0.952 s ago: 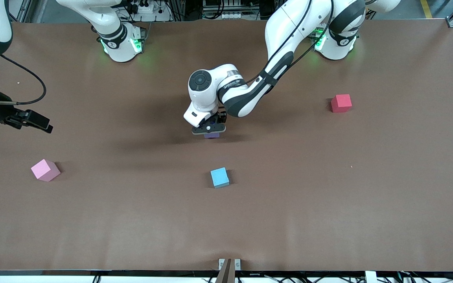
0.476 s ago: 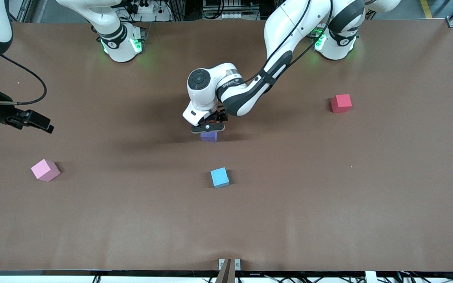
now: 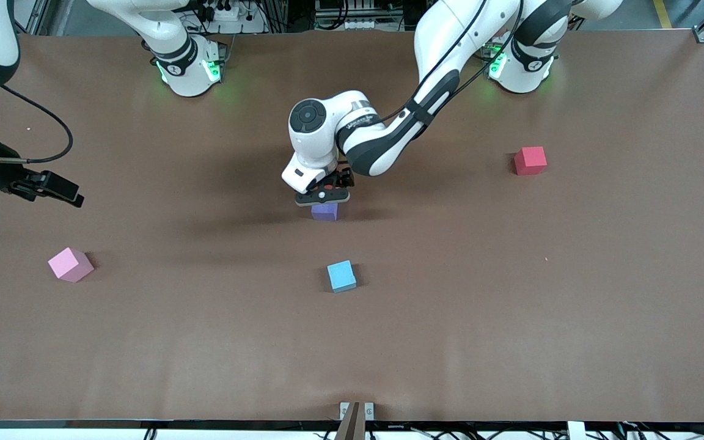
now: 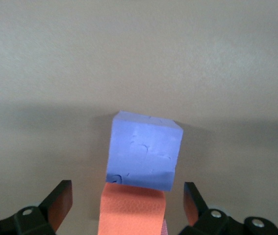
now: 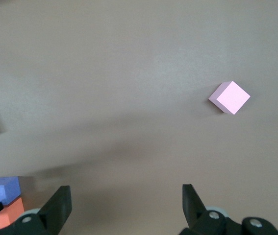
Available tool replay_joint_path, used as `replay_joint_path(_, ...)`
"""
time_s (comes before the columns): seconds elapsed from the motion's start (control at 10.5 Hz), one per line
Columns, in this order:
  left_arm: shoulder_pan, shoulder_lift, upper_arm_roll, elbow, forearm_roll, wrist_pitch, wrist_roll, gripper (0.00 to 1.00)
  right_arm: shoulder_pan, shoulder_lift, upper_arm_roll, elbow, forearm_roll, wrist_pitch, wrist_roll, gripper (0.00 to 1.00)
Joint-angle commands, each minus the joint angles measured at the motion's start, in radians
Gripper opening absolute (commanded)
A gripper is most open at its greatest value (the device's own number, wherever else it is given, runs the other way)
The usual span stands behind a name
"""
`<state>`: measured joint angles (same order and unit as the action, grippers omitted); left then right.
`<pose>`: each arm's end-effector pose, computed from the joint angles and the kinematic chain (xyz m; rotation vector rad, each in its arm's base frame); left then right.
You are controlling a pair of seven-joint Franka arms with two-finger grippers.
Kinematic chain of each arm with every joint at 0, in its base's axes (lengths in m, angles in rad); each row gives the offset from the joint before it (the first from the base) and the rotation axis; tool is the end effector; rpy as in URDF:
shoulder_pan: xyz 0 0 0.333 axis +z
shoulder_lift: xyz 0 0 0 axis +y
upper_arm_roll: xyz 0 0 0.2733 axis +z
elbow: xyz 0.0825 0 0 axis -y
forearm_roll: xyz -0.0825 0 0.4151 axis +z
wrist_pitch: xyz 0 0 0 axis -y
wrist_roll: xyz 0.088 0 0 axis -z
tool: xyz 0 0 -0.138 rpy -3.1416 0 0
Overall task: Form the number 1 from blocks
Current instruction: 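Open the left gripper and lift it off the purple cube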
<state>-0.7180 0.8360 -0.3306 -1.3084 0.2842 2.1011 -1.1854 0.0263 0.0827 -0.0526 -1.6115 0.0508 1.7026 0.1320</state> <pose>0.4204 -0.6088 0.1798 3.1366 0.1494 0.0035 0.6160 -0.0090 0.4923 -3.0847 0.2544 -0.0094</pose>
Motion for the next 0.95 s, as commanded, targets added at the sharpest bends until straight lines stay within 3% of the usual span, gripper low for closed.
replay_joint_path(0.0, 0.005, -0.047, 0.015, -0.009, -0.007, -0.055, -0.014, 1.0, -0.006, 0.0, 0.0, 0.019, 0.0, -0.009, -0.006, 1.0)
replay_joint_path(0.19, 0.058, -0.081, 0.024, -0.009, -0.005, -0.087, -0.014, 1.0, -0.005, 0.0, 0.0, 0.022, -0.002, -0.009, -0.006, 1.0)
replay_joint_path(0.67, 0.308, -0.254, 0.022, -0.009, 0.0, -0.173, 0.01, 1.0, -0.003, 0.0, 0.002, 0.027, -0.005, -0.008, -0.006, 1.0)
replay_joint_path(0.86, 0.417, -0.311, 0.022, -0.014, 0.0, -0.243, 0.103, 1.0, -0.003, 0.002, 0.002, 0.027, -0.003, -0.008, -0.006, 1.0)
